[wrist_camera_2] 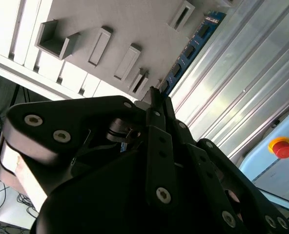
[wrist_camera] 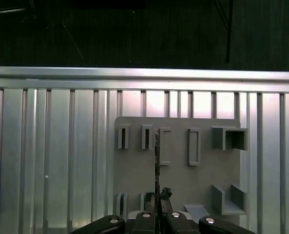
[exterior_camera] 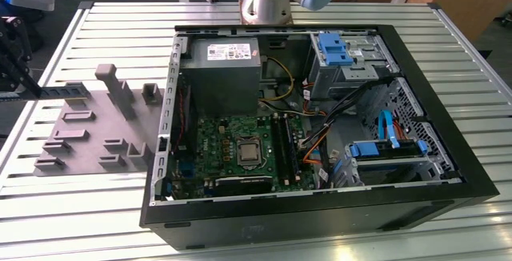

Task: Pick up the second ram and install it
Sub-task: 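Pick up the second ram and move it above second insertion slot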

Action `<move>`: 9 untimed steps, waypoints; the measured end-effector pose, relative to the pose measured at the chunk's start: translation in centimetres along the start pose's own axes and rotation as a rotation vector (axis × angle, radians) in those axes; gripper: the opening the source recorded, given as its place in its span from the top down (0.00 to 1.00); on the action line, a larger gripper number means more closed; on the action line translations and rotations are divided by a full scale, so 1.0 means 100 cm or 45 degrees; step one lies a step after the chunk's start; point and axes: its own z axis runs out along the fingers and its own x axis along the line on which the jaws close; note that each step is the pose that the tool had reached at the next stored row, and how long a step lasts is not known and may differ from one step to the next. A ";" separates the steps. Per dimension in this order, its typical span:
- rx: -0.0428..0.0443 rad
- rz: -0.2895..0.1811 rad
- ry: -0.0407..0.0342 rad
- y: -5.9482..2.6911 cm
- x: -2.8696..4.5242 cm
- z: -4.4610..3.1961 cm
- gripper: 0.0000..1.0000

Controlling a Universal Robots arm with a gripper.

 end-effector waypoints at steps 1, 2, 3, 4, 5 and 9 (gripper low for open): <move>0.000 0.000 0.0000 0.0000 -0.0001 -0.0007 0.86; 0.000 0.000 -0.0001 0.0000 -0.0002 -0.0012 0.86; 0.000 0.000 0.0000 0.0000 -0.0002 -0.0017 0.86; 0.000 0.000 0.0000 0.0000 -0.0003 -0.0023 0.86; 0.000 0.000 0.0000 0.0001 -0.0004 -0.0029 0.86; 0.000 0.000 0.0000 0.0001 -0.0007 -0.0051 0.86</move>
